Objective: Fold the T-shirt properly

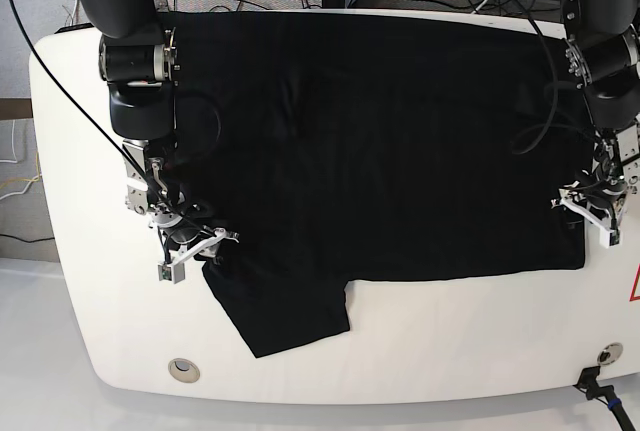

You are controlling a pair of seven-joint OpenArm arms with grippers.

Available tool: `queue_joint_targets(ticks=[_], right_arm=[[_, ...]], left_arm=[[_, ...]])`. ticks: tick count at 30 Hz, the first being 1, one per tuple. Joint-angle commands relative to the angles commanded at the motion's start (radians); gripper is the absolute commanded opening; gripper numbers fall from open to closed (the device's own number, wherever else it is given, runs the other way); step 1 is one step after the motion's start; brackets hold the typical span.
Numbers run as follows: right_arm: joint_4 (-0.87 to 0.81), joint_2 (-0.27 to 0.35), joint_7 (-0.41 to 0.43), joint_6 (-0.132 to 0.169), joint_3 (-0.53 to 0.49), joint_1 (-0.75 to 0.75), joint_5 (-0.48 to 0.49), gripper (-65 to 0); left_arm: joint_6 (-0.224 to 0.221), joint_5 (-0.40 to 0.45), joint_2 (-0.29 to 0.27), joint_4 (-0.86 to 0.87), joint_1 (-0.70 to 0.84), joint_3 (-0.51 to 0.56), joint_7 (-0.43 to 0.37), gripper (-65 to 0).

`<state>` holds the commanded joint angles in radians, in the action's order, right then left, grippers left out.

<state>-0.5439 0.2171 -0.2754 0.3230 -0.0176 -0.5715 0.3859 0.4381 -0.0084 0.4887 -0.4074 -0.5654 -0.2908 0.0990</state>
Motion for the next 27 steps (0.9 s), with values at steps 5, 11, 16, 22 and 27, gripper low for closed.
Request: queue_joint_targets(ticks=[5,11,16,22,27], right_arm=[[0.0,0.014,0.0,0.0,0.0,0.0,0.0,-40.2],[0.0,0.018,0.0,0.0,0.0,0.0,0.0,-40.5],[0.0,0.015,0.002,0.0,0.0,0.0,0.0,-43.1],[0.0,0.011,0.002,0.0,0.0,0.0,0.0,-65.0],[-0.02,0.011,0.0,0.0,0.002,-0.002,0.006,-65.0]], left_arm=[[0.0,0.0,-0.018,0.0,0.003,0.0,0.0,-31.0],[0.0,0.0,-0.018,-0.005,-0.002,0.0,0.0,-31.5],[0.0,0.0,-0.018,-0.009,-0.003,0.0,0.0,-52.9],[0.0,0.0,-0.018,-0.011,-0.003,0.0,0.0,-65.0],[0.003,-0.003,-0.018,-0.069,0.003,-0.002,-0.002,-65.0]])
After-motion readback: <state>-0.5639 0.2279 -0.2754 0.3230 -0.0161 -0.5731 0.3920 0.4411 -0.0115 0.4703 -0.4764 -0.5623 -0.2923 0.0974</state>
